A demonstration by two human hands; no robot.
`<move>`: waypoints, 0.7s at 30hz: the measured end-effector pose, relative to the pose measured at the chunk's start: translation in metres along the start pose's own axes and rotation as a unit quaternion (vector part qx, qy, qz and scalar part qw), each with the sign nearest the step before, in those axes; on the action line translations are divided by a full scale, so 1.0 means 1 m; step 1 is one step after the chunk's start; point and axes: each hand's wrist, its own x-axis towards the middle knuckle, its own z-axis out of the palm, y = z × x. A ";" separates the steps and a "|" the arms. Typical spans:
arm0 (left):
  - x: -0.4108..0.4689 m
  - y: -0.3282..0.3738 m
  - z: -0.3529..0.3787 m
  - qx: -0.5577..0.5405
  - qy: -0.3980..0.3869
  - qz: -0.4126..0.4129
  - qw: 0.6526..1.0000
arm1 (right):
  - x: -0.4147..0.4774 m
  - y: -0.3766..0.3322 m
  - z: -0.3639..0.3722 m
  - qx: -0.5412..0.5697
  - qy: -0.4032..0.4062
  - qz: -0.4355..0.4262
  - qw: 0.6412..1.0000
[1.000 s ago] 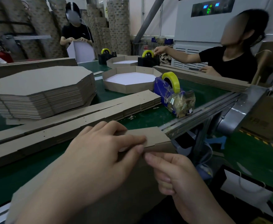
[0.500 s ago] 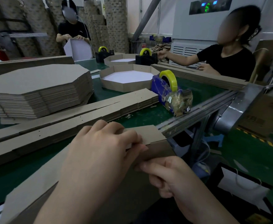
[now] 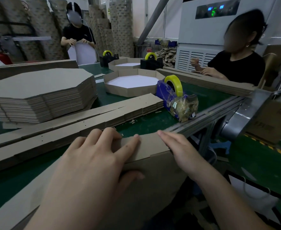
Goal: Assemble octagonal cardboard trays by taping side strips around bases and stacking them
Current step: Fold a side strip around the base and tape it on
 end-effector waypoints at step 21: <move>0.001 0.000 -0.007 -0.066 0.068 0.038 0.995 | 0.005 -0.022 0.012 0.021 -0.027 -0.070 0.997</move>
